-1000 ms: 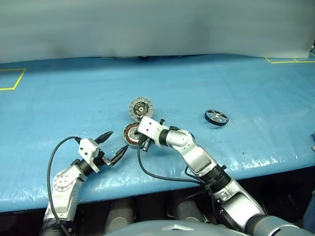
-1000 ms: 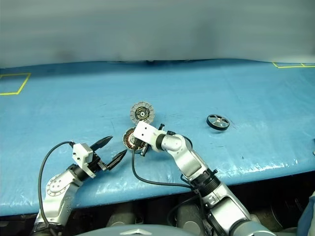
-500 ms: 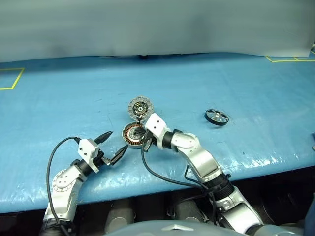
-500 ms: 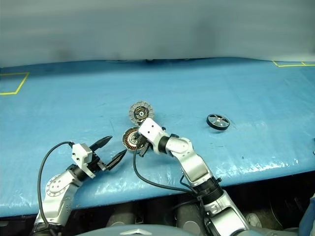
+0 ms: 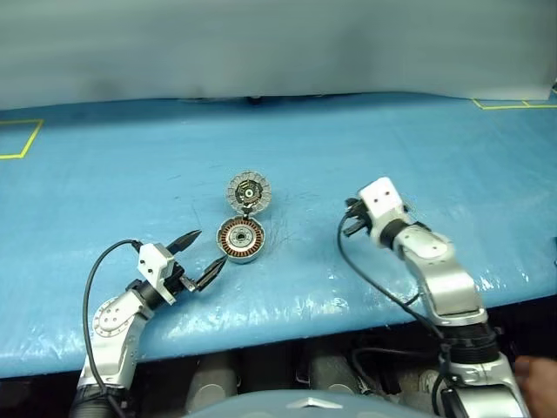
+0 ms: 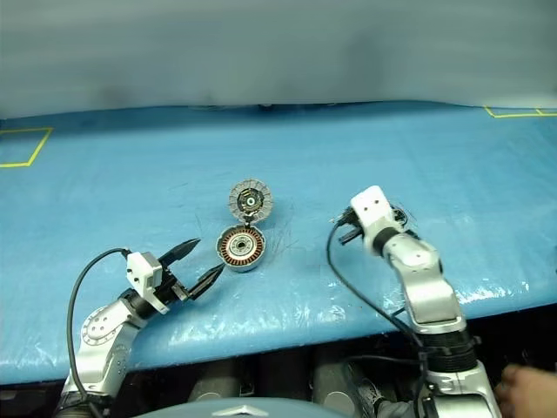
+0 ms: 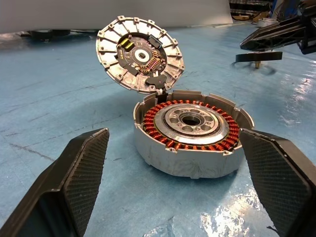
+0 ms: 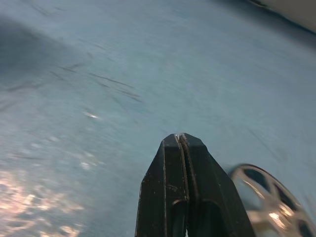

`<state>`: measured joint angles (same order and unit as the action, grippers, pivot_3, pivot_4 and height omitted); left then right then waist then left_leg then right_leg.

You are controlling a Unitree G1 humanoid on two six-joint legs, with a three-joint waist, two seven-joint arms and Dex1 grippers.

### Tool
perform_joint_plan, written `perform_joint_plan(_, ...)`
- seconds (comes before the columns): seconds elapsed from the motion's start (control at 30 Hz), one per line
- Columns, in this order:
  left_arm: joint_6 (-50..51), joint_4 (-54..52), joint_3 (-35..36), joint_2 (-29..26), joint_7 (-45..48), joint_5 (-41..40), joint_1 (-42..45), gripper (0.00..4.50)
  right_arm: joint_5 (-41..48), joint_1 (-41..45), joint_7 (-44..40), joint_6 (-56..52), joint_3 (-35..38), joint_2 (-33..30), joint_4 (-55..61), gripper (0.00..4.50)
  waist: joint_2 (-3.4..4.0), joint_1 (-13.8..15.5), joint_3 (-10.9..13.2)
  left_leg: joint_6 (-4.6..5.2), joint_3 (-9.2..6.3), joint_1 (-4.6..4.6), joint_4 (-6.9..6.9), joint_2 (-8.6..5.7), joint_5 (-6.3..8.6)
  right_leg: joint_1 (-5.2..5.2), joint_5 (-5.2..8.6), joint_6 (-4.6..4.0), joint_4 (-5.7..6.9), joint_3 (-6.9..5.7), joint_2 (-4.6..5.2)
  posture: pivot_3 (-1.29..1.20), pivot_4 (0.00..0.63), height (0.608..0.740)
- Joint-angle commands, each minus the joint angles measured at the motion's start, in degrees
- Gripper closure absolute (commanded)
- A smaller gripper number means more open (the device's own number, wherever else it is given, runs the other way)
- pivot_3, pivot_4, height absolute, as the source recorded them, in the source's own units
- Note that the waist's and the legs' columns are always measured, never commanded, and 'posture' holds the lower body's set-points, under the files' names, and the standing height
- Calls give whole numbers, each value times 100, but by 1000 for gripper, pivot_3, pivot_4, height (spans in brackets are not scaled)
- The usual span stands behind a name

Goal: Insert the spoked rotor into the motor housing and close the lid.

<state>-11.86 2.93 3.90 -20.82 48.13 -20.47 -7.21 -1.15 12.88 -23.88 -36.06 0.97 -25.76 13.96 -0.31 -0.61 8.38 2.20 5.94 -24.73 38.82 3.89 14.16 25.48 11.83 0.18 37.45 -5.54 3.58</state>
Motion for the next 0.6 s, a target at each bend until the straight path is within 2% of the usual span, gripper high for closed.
perform_joint_plan(0.03, 27, -26, -32, -9, 59, -55, 120, 0, -144, 108, 313, -153, 355, -183, 4, 3866, 0, -1, 0, 0, 0, 1, -1, 0, 0, 0, 0, 0, 0, 0, -2, 0, 150, 740)
perform_joint_plan(0.1, 36, -15, -34, 1, 69, -41, 141, 0, -156, 138, 422, -196, 417, -194, -62, 3257, 0, -8, 0, 0, 1, 2, -2, 0, 0, 0, 0, 0, 0, 1, -6, 0, 150, 740)
perform_joint_plan(0.6, 45, -47, -7, -18, 32, 20, 91, 0, 3, 132, 723, -243, 578, -141, -183, 3257, 0, -1, 0, 1, 2, 2, -2, -1, -1, -3, -5, 13, -4, 13, -7, 0, 150, 740)
